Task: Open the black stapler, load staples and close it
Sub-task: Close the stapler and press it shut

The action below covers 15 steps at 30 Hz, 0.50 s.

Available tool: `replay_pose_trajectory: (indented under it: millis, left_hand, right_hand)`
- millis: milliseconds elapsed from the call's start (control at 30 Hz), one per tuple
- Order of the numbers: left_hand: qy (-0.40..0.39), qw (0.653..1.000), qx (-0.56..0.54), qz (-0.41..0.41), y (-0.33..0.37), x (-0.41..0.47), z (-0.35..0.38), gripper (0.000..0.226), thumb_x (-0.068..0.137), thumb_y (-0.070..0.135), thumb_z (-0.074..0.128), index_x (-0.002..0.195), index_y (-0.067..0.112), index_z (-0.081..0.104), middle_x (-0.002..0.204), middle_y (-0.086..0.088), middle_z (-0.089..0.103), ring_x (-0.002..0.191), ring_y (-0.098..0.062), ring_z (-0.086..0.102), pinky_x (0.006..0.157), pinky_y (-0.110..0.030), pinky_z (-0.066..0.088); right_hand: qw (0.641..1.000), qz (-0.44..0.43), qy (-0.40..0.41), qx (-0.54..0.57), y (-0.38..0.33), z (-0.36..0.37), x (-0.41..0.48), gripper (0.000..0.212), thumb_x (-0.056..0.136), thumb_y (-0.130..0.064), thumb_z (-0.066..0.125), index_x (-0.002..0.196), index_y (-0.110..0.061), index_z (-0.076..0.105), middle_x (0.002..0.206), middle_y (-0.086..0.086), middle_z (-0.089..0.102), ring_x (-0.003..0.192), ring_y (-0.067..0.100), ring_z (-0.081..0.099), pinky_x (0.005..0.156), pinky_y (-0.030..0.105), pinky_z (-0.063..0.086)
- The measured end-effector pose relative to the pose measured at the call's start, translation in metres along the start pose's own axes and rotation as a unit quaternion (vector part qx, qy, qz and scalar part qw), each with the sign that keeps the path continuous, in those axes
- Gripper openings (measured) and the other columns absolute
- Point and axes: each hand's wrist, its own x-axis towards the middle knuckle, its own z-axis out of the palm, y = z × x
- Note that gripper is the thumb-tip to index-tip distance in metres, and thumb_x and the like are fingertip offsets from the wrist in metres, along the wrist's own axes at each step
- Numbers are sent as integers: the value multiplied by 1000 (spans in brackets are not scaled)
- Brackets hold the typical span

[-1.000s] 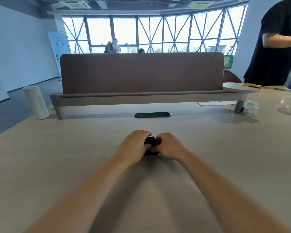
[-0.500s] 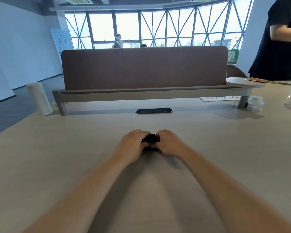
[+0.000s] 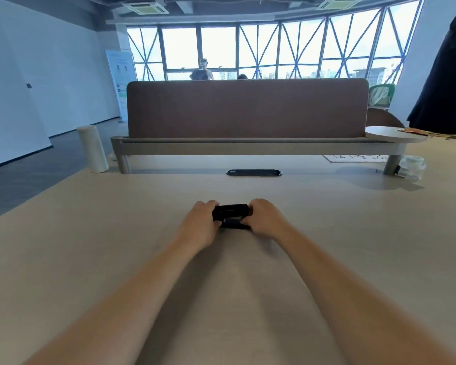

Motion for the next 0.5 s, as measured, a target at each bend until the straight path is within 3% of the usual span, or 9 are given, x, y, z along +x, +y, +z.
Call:
replay_pose_trajectory:
  millis: [167,300,400,500]
  left_hand:
    - [45,998,-24,-43,-17,-19,-21,46,90,14,57,135,15,48,125,-11,54,114,-30,56,93,-36,43]
    - [84,994,-26,-64,-39,-23,-52,16,87,11,54,103,10,58,96,-3,57,84,-20,53,70,-31,40]
    - [102,992,-25,-70,-66,-20,-73,13,87,9,54,99,9,59,93,-3,58,79,-18,51,67,-30,39]
    - [111,989,-30,-97,-101,-6,-90,13,86,9,51,97,10,58,96,-6,59,80,-22,56,65,-33,43]
  right_hand:
    - [1000,-25,3,5,-26,9,-5,21,86,-17,65,71,-15,50,77,7,57,67,23,53,49,29,33]
    - [999,-44,-9,21,-57,24,6,15,88,-16,63,76,-12,54,78,7,58,63,20,53,50,29,34]
    - [997,-71,-8,29,-89,40,24,15,87,-19,64,92,-5,63,88,13,65,78,31,64,64,37,47]
    - [995,-86,-20,47,-120,63,57,18,87,-24,64,95,-8,63,92,13,69,82,33,68,75,43,53]
